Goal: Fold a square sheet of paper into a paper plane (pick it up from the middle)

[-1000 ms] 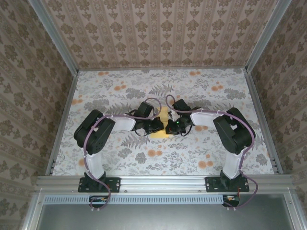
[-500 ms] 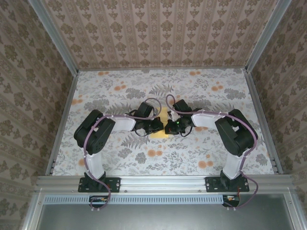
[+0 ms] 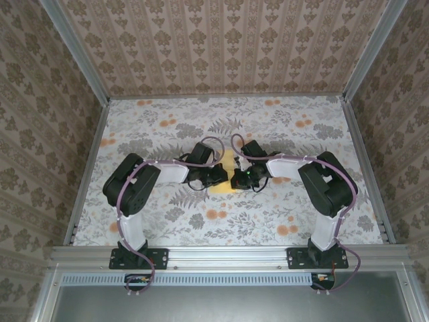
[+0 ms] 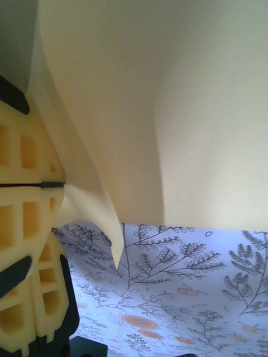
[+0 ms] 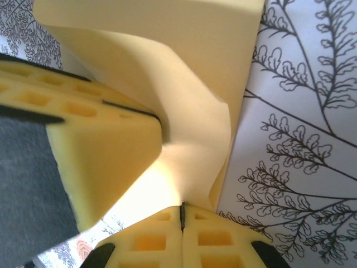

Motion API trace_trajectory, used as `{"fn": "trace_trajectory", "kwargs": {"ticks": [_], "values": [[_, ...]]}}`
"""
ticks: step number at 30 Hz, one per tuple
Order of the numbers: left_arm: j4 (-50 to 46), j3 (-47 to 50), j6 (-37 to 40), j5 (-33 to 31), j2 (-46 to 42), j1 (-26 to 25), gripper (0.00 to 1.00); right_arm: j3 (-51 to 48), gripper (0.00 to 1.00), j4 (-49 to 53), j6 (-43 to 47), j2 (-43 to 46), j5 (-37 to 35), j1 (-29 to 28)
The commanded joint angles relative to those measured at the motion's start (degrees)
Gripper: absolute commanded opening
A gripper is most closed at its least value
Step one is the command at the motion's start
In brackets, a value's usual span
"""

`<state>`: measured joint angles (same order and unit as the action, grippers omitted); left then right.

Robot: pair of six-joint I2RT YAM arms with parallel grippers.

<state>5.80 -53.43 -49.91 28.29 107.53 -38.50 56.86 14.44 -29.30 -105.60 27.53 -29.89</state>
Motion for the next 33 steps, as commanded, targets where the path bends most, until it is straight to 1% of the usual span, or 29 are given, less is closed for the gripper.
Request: {"fn": "trace_trajectory", "kwargs": {"ticks": [1, 5, 10, 14, 17, 21, 24, 27, 29, 30, 33], "values": [[0.5, 1.8, 2.9, -1.0, 0.4, 2.5, 0.10, -1.6, 0.05, 7.2, 1.9, -3.1, -6.2, -0.3], [2.7, 2.8, 3.8, -0.2, 1.1, 5.5, 0.11, -2.1, 0.05, 8.3, 2.5, -3.1, -6.8, -0.4], [1.2, 2.4, 5.0, -0.2, 1.7, 8.9, 0.11, -2.4, 0.05, 8.9, 2.6, -3.3, -7.3, -0.3], [-1.9, 1.2, 7.3, -0.6, 1.9, 11.6, 0.10, -2.5, 0.05, 9.2, 2.6, -3.4, -7.3, -0.3], [-3.2, 0.9, 8.8, -0.8, 1.3, 14.1, 0.10, -2.2, 0.05, 9.3, 2.6, -3.1, -7.4, -0.3], [-4.3, 0.4, 10.4, -0.5, -1.1, 15.6, 0.09, -2.1, 0.05, 9.4, 2.4, -2.9, -7.1, -0.3], [-4.2, 1.1, 10.9, 0.0, -5.2, 15.4, 0.09, -2.1, 0.05, 9.1, 2.0, -2.5, -6.7, -0.3], [-2.6, 2.6, 10.3, 1.4, -8.7, 14.2, 0.09, -2.1, 0.05, 8.7, 1.8, -2.1, -6.4, -0.3], [-1.4, 3.5, 9.6, 1.7, -9.8, 12.7, 0.09, -2.1, 0.05, 8.7, 1.7, -2.0, -6.1, -0.3], [-1.0, 3.6, 9.2, 1.9, -9.7, 10.7, 0.09, -2.1, 0.05, 8.6, 1.7, -1.9, -6.0, -0.3], [0.5, 3.2, 8.1, 2.0, -8.0, 7.7, 0.08, -1.9, 0.05, 8.4, 1.5, -1.6, -5.5, -0.3]]}}
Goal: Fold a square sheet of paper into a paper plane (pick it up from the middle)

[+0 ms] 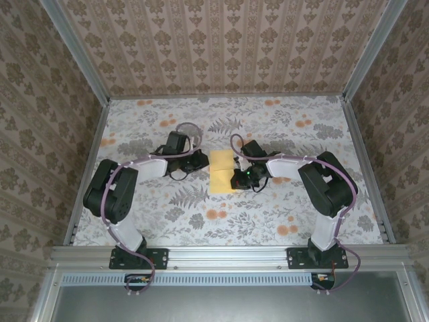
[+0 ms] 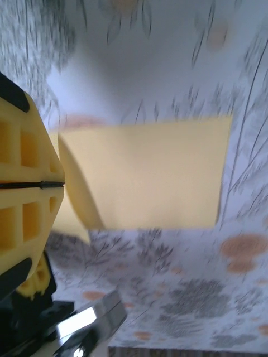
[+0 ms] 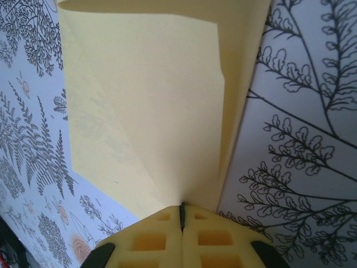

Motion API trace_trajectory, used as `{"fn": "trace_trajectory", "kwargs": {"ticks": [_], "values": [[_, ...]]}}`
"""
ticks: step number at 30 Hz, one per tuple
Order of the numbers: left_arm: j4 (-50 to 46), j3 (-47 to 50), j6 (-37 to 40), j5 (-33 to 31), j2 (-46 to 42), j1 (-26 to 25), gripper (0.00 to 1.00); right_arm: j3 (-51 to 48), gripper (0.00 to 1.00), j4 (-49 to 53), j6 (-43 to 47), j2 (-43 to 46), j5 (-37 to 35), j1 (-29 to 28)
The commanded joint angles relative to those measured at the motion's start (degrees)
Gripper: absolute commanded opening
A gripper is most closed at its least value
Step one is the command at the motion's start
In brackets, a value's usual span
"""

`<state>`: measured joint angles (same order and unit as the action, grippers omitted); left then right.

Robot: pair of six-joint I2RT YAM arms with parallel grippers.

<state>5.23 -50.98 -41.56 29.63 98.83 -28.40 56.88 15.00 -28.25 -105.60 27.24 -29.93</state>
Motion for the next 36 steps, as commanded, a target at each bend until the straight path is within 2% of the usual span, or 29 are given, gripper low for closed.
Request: {"fn": "trace_trajectory", "kwargs": {"ticks": [1, 9, 20, 25, 30, 36], "values": [[1.5, 0.2, -0.7, 0.6, 1.7, -3.3, 0.08, -2.0, 0.05, 7.6, 0.4, -1.5, -5.0, -0.2], [2.9, -3.0, -2.9, -0.4, 9.4, -5.9, 0.05, -2.2, 0.05, 5.7, -0.3, -0.2, -3.1, -0.2], [-2.1, -2.8, -1.4, -2.6, 10.3, -5.9, 0.03, 0.7, 0.07, 2.8, -2.1, 7.6, -0.6, -0.2], [-2.4, -2.9, -1.2, -2.7, 10.8, -5.9, 0.02, 3.9, 0.06, 3.7, -2.2, 3.8, -0.6, -1.3], [-2.7, -2.7, -1.5, -2.9, 10.8, -6.0, 0.01, 6.9, 0.00, 3.6, -3.4, -0.7, -1.1, -2.3], [-2.8, -2.3, -1.7, -3.2, 10.8, -6.0, 0.00, 8.4, 0.00, 3.2, -4.2, -4.0, -1.6, -2.6]]}}
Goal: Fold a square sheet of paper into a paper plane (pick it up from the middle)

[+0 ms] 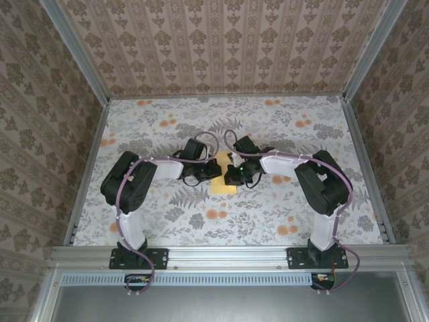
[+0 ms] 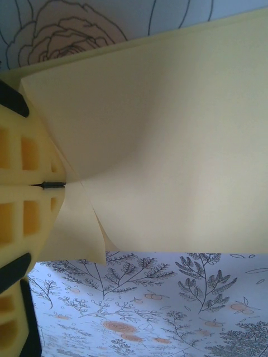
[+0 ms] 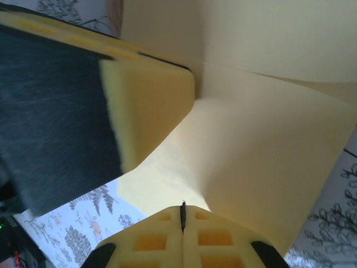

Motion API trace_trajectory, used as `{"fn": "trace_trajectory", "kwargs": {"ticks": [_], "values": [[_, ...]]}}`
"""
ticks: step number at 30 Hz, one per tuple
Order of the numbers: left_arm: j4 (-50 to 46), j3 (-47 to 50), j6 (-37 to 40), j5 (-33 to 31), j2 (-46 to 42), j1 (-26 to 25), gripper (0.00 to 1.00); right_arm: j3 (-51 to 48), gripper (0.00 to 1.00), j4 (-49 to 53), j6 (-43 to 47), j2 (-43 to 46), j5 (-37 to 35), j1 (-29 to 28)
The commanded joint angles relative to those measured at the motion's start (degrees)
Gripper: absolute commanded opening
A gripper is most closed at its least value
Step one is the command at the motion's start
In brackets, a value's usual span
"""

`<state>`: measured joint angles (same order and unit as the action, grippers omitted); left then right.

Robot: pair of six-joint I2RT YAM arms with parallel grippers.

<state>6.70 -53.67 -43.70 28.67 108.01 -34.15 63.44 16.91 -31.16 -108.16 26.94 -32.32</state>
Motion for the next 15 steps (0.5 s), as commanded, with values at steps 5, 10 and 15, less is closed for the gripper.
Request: {"fn": "trace_trajectory", "kwargs": {"ticks": [5, 10, 15], "values": [[-4.0, 0.6, 0.1, -2.2, 1.8, -0.2, 0.00, 1.8, 0.00, -0.9, -2.7, -2.0, -1.3, -0.2], [-3.9, 0.9, -0.1, -2.2, 1.7, -0.2, 0.00, 2.0, 0.00, -2.8, -4.5, -2.6, -1.8, -0.2], [-3.9, 1.1, -0.2, -2.2, 1.7, -0.2, 0.00, 2.0, 0.00, -4.1, -5.9, -3.9, -3.0, 0.0]]}}
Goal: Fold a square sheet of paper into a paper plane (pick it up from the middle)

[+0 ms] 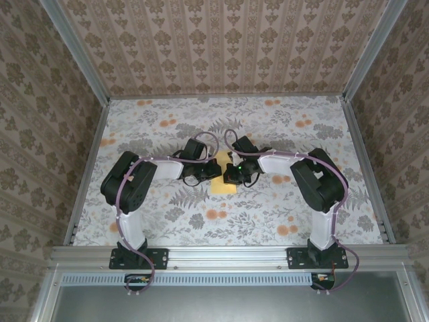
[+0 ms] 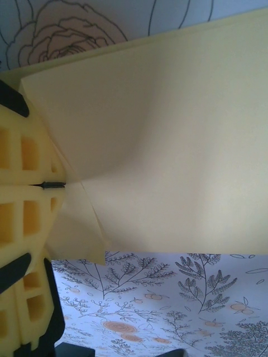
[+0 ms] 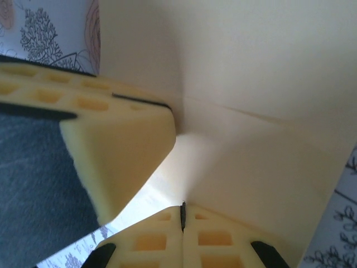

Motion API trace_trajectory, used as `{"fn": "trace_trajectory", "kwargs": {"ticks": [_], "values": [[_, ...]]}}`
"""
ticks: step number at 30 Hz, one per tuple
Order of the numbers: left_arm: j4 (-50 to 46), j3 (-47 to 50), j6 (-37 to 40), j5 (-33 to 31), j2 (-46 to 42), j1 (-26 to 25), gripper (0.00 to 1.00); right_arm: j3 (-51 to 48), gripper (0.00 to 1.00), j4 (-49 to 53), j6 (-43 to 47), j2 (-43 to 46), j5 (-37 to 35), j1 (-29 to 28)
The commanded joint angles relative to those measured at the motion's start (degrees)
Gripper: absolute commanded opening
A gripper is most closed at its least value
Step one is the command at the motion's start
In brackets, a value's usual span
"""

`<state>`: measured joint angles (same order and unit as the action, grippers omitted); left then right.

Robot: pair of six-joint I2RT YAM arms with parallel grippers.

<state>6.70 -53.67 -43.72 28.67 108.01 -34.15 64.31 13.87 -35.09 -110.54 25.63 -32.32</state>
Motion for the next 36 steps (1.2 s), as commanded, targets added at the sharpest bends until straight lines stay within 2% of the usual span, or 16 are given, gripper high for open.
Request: {"fn": "trace_trajectory", "kwargs": {"ticks": [1, 7, 23, 31, 36], "values": [[-3.9, 1.2, -0.3, -2.2, 1.8, -0.2, 0.00, 1.0, 0.00, -1.3, -2.2, -1.7, -1.8, 0.0], [-4.3, 1.1, -0.5, -2.5, 1.9, -0.2, 0.00, -1.2, 0.00, -1.1, -2.1, -0.9, -1.9, 0.1], [-6.5, 2.0, -0.3, -3.7, 2.7, 0.7, 0.00, -16.6, 0.00, 3.8, 3.3, 10.3, 0.5, 1.9], [-6.4, 0.6, 0.2, -2.5, 2.5, 0.6, 0.00, -17.2, 0.00, 5.1, 3.7, 14.9, 0.9, 2.5], [-6.5, -2.9, 0.5, -0.4, 0.5, 0.5, 0.02, -15.9, 0.03, 2.0, 1.6, 19.1, 0.1, 3.7]]}}
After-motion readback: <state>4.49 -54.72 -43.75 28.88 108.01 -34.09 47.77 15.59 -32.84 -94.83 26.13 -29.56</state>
